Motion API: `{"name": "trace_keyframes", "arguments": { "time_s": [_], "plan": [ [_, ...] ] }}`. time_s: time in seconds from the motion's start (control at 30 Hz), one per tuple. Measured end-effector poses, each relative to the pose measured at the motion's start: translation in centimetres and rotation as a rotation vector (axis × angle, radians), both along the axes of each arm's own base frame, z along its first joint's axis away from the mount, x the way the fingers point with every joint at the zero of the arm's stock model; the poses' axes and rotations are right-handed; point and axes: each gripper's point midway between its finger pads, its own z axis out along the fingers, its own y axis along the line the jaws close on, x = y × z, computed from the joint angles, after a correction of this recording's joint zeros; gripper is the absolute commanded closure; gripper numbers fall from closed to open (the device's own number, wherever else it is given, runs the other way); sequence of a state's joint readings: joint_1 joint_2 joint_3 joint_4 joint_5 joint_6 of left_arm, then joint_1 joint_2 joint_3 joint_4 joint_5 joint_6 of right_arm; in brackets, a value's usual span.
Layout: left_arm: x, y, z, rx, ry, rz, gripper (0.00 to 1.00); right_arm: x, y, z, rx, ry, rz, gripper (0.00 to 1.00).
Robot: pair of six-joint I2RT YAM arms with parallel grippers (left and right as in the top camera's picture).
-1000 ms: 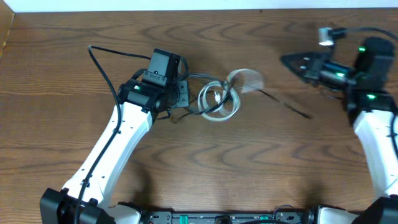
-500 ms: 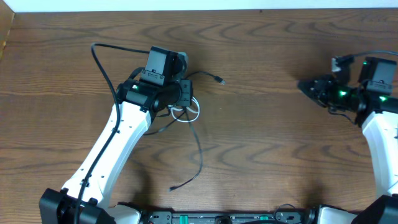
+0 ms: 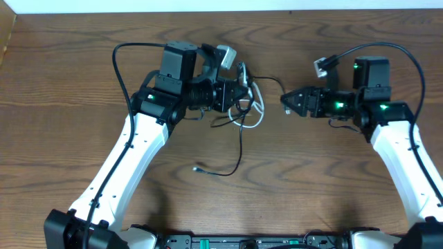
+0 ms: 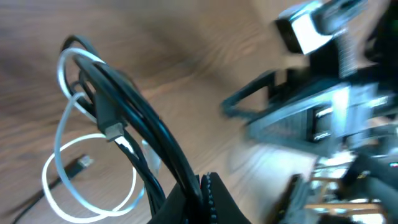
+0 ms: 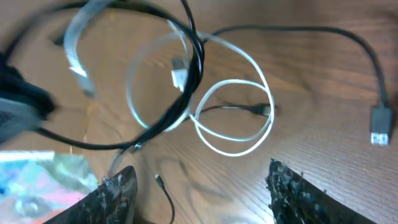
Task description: Untangle cables
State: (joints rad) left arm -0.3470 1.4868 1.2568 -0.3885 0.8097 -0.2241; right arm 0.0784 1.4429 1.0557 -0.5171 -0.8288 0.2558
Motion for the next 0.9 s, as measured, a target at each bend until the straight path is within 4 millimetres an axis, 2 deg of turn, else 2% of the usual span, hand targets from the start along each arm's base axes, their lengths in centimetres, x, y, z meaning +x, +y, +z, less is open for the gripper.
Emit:
{"name": "trace_keyframes", "arguments": {
  "time_s": [0.27, 0.57, 0.73, 0.83, 0.9],
  "plan": [
    [0.4, -1.2, 2.8, -0.168, 0.112, 0.040, 0.92, -0.3, 1.8, -2.6, -0.031, -0.020, 0.130, 0.40],
    [0.5, -1.5, 3.7, -0.264, 0.297, 0.123, 0.93, -0.9, 3.9, -2.1, -0.073, -0.225, 0.307, 0.38],
    [0.9, -1.8, 5.0, -0.336, 0.349, 0.144, 0.93, -1.1, 5.5, -2.2, -0.086, -0.304, 0.381, 0.41],
    [1.0, -2.1, 6.2, -0.383, 0.364, 0.134, 0.93, -1.0, 6.3, -3.0, -0.094, -0.319, 0.411, 0.64],
    [0.9, -2.3, 6.9, -0.408, 0.369, 0.120, 0.93, -0.4, 6.7, -3.8, -0.105, -0.332, 0.416, 0.99]
  ]
}}
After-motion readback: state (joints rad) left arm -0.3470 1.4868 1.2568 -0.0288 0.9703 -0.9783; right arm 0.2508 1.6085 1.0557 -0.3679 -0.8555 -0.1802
